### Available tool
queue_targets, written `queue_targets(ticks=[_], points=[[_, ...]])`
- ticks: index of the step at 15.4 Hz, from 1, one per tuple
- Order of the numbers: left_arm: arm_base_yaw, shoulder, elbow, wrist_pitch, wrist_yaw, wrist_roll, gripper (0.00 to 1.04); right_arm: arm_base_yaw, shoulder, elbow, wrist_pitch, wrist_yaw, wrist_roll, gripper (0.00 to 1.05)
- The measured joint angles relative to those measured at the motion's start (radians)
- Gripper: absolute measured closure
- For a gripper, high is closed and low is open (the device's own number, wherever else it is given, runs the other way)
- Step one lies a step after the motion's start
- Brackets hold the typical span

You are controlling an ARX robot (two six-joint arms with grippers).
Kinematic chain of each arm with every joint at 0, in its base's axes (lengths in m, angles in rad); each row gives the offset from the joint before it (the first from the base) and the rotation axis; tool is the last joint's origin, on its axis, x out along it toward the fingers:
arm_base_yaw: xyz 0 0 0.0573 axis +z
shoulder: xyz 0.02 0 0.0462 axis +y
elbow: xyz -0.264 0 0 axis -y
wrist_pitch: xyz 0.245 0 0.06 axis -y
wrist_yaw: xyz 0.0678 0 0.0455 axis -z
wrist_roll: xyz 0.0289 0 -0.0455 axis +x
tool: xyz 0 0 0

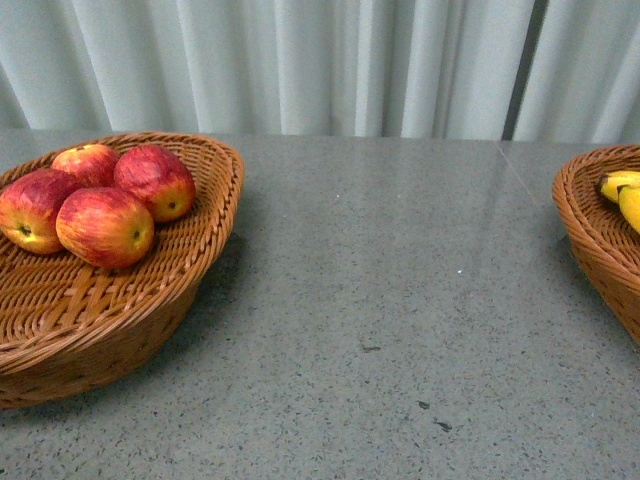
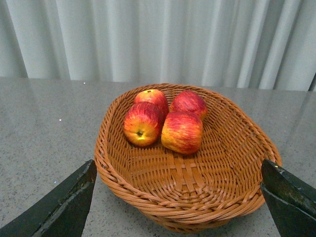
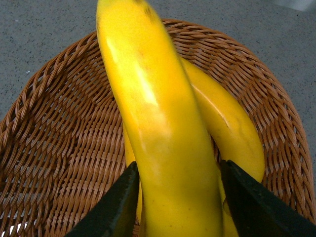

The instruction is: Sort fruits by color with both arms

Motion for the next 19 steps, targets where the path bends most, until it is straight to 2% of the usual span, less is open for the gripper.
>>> queue_targets(ticks=[1, 2, 3, 5, 6, 7, 8, 10, 12, 13, 19], points=[[0.0, 0.0, 0.0, 0.0, 0.0, 0.0, 0.07, 0.0, -0.017, -0.011, 0.012, 0.003, -0.006, 0.42], [0.0, 0.0, 0.0, 0.0, 0.0, 0.0, 0.07, -0.001, -0.089, -0.011, 0.031, -0.006, 0.0, 0.18], [0.0, 0.0, 0.0, 0.0, 0.0, 0.0, 0.07, 0.002, -0.129, -0.009, 0.043, -0.023, 0.022, 0.07], [0.0, 0.0, 0.0, 0.0, 0.0, 0.0, 0.07, 0.039, -0.232, -0.005, 0.083, -0.089, 0.097, 0.07], [0.0, 0.0, 0.0, 0.0, 0.0, 0.0, 0.07, 0.098, -0.36, -0.028, 0.137, -0.129, 0.195, 0.07], [0.0, 0.0, 0.0, 0.0, 0.0, 0.0, 0.07, 0.264, -0.645, -0.172, 0.13, 0.088, 0.332, 0.2], [0.0, 0.0, 0.0, 0.0, -0.002, 0.0, 0.07, 0.251, -0.991, -0.401, 0.008, 0.305, 0.35, 0.51], [0.0, 0.0, 0.0, 0.0, 0.0, 0.0, 0.07, 0.251, -1.199, -0.555, 0.002, 0.306, 0.351, 0.74], [0.0, 0.0, 0.0, 0.0, 0.0, 0.0, 0.07, 0.251, -1.271, -0.66, 0.019, 0.306, 0.351, 0.96], [0.0, 0.0, 0.0, 0.0, 0.0, 0.0, 0.07, 0.251, -1.28, -0.69, 0.026, 0.306, 0.352, 1.03], [0.0, 0.0, 0.0, 0.0, 0.0, 0.0, 0.07, 0.251, -1.325, -0.734, 0.053, 0.307, 0.354, 1.03]])
